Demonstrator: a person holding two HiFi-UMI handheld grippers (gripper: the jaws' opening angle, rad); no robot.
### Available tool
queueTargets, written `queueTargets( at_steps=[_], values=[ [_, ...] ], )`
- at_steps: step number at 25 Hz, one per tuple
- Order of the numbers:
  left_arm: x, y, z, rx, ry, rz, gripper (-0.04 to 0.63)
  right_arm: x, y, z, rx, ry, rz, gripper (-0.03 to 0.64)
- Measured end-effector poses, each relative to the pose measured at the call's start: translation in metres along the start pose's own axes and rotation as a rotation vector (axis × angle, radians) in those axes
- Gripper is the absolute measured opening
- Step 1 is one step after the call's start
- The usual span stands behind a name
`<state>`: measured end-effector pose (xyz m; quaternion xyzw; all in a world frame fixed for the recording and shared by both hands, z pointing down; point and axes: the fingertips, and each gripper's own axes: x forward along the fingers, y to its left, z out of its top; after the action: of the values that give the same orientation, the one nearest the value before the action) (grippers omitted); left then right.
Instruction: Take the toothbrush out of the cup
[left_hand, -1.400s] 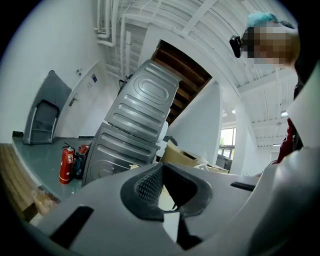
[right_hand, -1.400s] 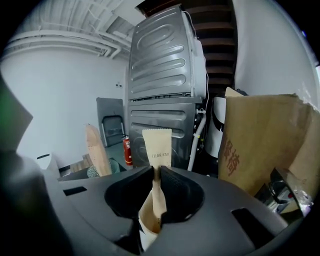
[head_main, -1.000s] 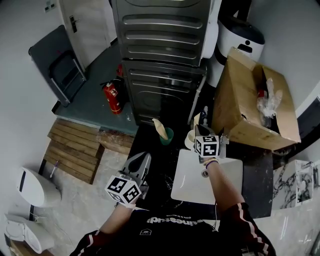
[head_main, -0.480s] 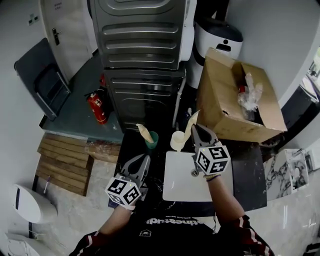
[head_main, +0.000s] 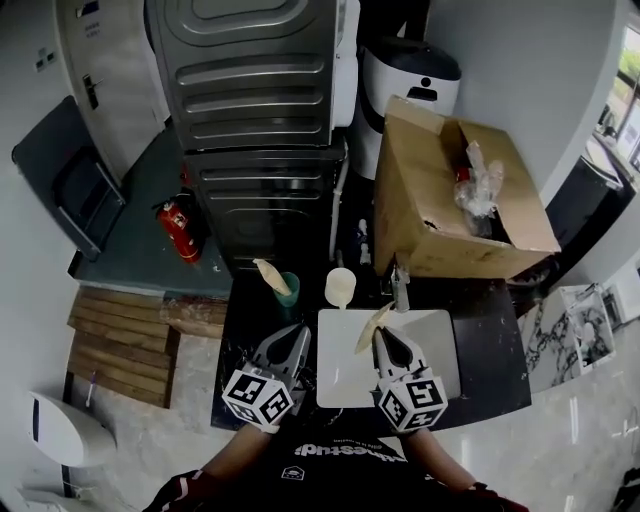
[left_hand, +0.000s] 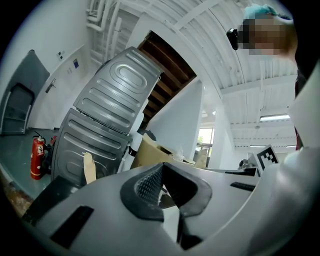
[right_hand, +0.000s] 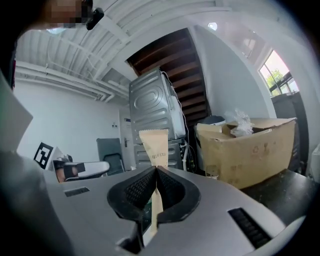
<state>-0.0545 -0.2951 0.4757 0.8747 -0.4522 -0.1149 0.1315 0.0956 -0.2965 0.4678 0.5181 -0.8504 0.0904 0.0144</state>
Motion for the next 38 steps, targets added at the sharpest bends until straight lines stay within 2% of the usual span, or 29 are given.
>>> queueTargets(
  at_steps=[7,14,19,20,22,23,28,32,35,38],
  values=[
    [0.002,-0.008,-0.015,0.009,0.045,-0.010,0.015,0.000,0.006,-0.005,0.017,-0.001,0.023,0.041],
    [0.000,-0.007,-0.009,0.026,0.008,0.008,0.015,0.001,0.013,-0.012,0.063,0.014,0.059,0.041],
    [-0.003,-0.008,-0.007,0.050,-0.001,0.000,0.018,0.002,0.018,-0.013,0.052,0.007,0.059,0.041],
    [-0.004,-0.007,-0.007,0.048,-0.004,0.000,0.036,0.002,0.020,-0.012,0.052,0.005,0.062,0.041],
    [-0.003,-0.006,-0.006,0.047,-0.008,-0.002,0.154,0.002,0.022,-0.013,0.054,0.006,0.067,0.041],
    [-0.002,-0.006,-0.007,0.048,-0.007,-0.004,0.184,0.001,0.022,-0.014,0.058,0.009,0.069,0.041],
    [-0.001,-0.004,-0.004,0.048,-0.008,-0.011,0.204,-0.003,0.025,-0.015,0.065,0.008,0.063,0.041],
    [0.002,0.023,-0.004,0.048,0.007,0.021,0.204,-0.007,0.022,-0.013,0.065,-0.004,0.052,0.041],
    [0.003,0.057,0.000,0.056,0.013,0.077,0.204,-0.015,0.019,-0.014,0.065,-0.005,0.036,0.041],
    [0.006,0.094,0.002,0.026,0.004,0.146,0.204,-0.024,0.014,-0.016,0.066,-0.004,0.014,0.041]
  ],
)
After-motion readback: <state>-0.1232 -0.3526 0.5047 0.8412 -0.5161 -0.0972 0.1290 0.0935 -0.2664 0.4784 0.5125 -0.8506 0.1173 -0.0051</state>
